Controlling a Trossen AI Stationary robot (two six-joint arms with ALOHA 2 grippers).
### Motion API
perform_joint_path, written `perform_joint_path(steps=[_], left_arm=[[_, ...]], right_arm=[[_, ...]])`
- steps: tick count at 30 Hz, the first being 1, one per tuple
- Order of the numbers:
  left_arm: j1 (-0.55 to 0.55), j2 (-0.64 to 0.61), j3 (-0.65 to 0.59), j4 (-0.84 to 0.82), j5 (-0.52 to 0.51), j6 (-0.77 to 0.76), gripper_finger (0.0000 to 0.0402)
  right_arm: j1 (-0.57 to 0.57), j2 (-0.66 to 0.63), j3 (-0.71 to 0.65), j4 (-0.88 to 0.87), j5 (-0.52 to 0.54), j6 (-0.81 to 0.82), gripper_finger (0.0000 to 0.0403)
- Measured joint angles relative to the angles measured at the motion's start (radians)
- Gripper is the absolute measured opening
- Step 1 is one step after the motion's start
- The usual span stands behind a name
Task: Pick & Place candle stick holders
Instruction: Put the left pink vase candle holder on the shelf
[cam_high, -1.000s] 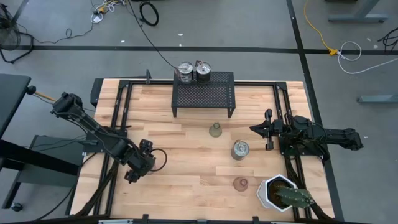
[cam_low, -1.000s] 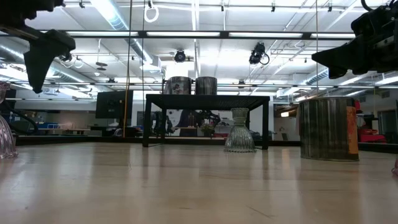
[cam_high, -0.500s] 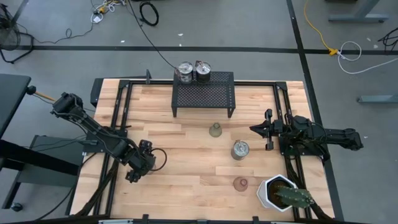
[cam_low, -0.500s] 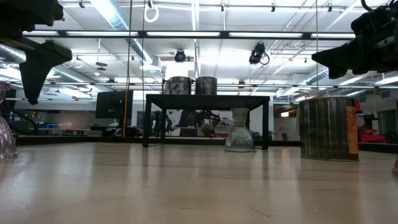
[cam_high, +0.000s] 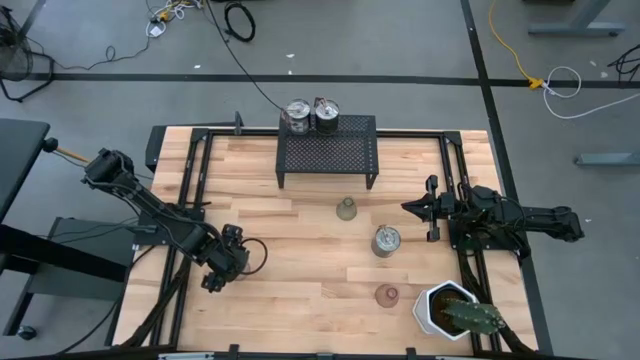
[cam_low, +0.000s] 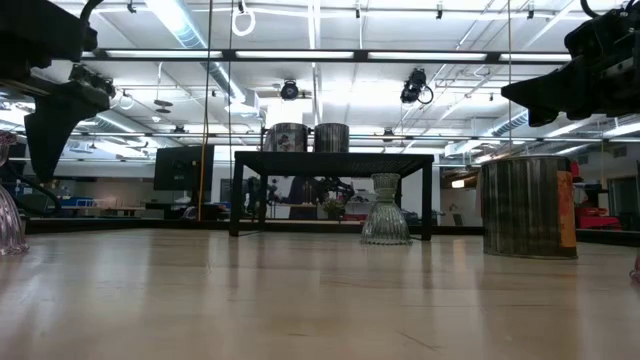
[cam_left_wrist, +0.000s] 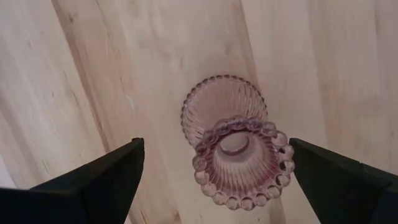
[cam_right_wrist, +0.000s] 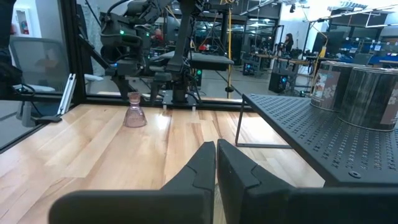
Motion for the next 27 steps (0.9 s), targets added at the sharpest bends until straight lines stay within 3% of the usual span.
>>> perform_joint_path(steps=[27], left_arm=[[0.0,0.0,0.0,0.045,0.005,0.0,0.0286]], right_arm=[[0.0,0.0,0.0,0.0,0.0,0.0,0.002]])
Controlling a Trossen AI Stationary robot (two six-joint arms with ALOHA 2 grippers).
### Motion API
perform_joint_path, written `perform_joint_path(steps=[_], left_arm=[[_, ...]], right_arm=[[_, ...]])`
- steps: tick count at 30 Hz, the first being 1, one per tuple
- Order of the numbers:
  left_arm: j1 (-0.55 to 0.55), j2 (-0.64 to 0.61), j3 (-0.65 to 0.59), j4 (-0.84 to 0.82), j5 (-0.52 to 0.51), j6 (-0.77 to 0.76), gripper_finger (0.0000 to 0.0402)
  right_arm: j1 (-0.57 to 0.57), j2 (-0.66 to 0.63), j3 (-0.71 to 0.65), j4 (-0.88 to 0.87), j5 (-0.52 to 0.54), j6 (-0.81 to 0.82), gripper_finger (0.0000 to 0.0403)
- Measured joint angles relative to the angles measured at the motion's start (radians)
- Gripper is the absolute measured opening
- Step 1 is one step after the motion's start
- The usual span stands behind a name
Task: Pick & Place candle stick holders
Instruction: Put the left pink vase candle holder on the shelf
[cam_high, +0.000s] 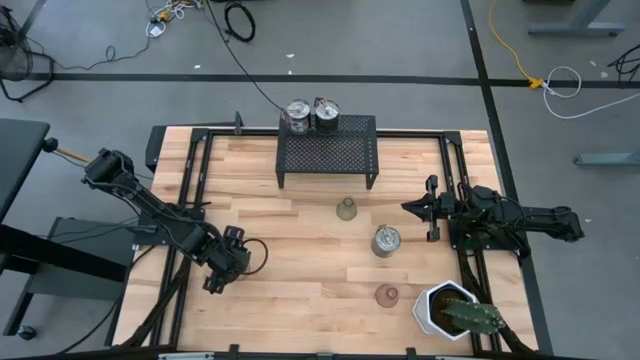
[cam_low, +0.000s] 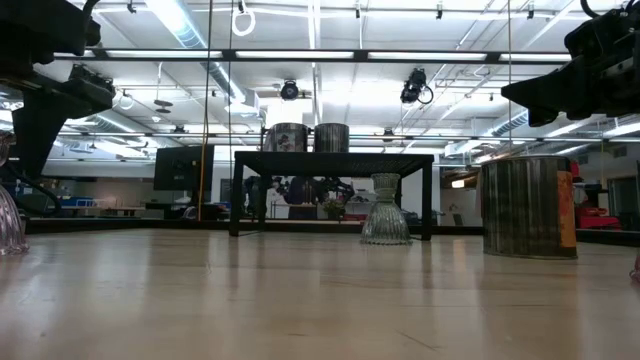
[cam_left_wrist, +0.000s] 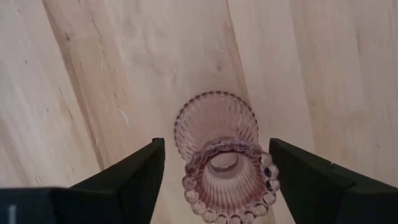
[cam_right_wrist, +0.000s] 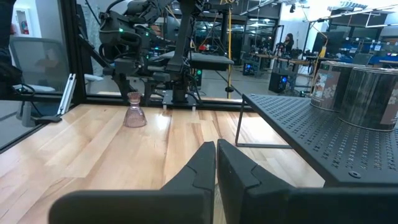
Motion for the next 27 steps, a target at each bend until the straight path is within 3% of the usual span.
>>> perform_joint_path(steps=[27], left_arm=[[0.0,0.0,0.0,-0.009,0.005,0.001,0.0178]], right_arm=[[0.0,0.0,0.0,0.0,0.0,0.0,0.002]])
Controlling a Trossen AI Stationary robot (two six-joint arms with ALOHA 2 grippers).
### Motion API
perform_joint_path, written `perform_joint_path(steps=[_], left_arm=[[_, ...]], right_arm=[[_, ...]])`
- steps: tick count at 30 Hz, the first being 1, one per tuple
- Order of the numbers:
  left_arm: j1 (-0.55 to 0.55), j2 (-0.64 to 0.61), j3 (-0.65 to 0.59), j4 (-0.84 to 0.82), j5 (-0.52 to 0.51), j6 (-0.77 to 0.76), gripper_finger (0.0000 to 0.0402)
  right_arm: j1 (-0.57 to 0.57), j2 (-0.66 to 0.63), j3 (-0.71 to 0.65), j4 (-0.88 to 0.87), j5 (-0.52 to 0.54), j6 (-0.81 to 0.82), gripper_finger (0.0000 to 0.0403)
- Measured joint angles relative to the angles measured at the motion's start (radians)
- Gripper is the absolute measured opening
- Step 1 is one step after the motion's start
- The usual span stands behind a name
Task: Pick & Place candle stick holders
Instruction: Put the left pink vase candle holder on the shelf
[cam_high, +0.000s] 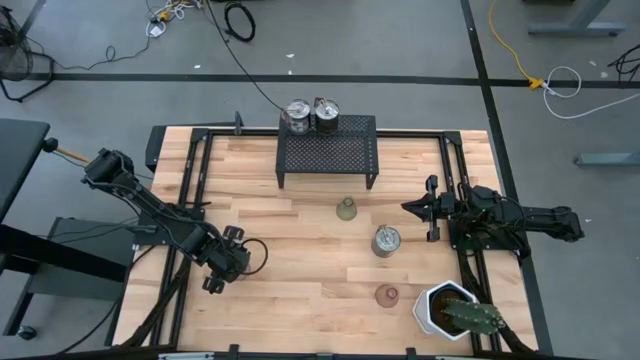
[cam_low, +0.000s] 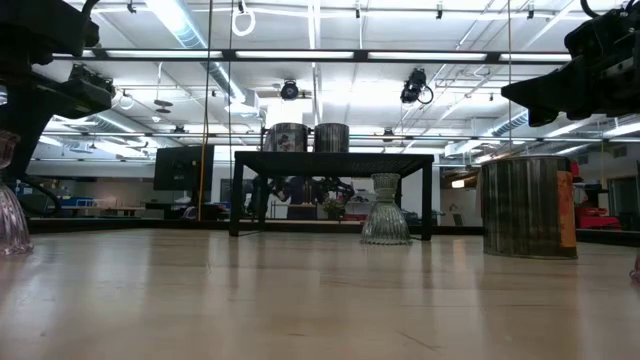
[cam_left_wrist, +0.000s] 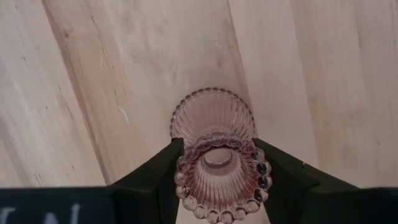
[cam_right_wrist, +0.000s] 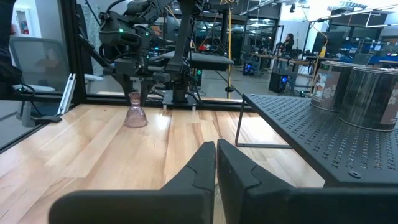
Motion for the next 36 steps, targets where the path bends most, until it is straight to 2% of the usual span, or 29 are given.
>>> perform_joint_path(steps=[20,25,36], left_arm=[[0.0,0.0,0.004,-0.006,-0.005,-0.001,0.0175],[0.016,0.0,0.051,-0.066,-0.015,0.0,0.0174],[0.13,0.0,0.217,-0.201,-0.021,0.09,0.0174]], right_arm=[[0.0,0.0,0.0,0.0,0.0,0.0,0.002],[0.0,0.0,0.0,0.0,0.0,0.0,0.002],[0.0,0.0,0.0,0.0,0.0,0.0,0.002]])
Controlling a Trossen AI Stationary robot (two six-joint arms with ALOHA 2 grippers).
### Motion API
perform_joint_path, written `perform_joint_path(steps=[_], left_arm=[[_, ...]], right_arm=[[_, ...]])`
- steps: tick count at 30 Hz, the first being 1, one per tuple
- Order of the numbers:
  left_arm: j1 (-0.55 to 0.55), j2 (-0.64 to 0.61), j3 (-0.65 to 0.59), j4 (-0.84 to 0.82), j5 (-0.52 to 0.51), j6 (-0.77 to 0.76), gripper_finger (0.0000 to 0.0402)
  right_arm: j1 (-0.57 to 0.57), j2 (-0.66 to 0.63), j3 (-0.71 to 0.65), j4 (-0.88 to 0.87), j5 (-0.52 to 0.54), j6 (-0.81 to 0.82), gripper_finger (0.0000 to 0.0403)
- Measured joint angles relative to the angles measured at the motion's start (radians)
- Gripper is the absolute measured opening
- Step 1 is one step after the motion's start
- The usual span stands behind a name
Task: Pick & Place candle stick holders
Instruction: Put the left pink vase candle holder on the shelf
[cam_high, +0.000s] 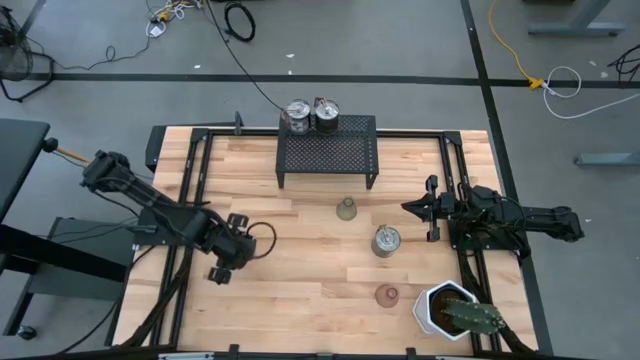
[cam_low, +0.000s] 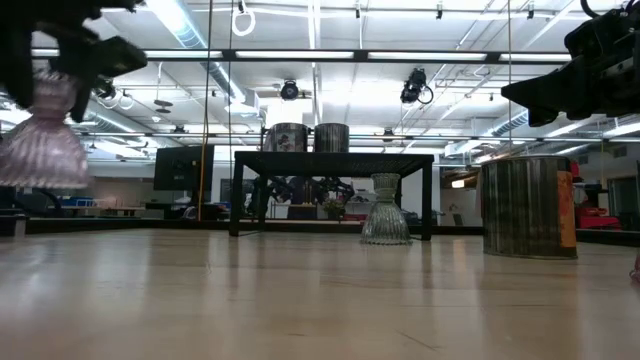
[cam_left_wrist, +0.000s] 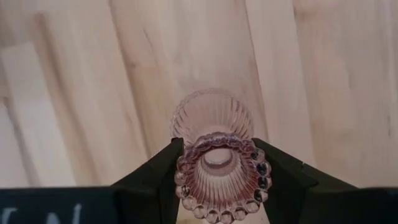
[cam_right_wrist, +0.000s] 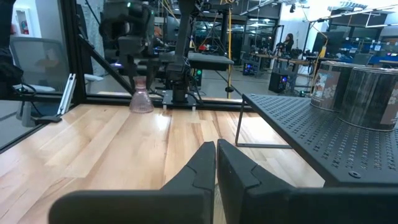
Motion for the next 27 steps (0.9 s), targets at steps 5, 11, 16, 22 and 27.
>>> perform_joint_path(steps=[5,11,16,22,27], left_arm=[[0.076,0.0,0.082,-0.019,0.0,0.039,0.0175],[0.165,0.0,0.171,-0.023,0.0,0.098,0.0174],[0.237,0.0,0.241,-0.023,0.0,0.142,0.0174],[0.319,0.0,0.3,-0.024,-0.001,0.161,0.0174],[0.38,0.0,0.317,-0.024,0.0,0.183,0.0174]], right_arm=[[0.0,0.0,0.0,0.0,0.0,0.0,0.002],[0.0,0.0,0.0,0.0,0.0,0.0,0.002],[0.0,0.0,0.0,0.0,0.0,0.0,0.002],[0.0,0.0,0.0,0.0,0.0,0.0,0.002],[0.0,0.0,0.0,0.0,0.0,0.0,0.002]])
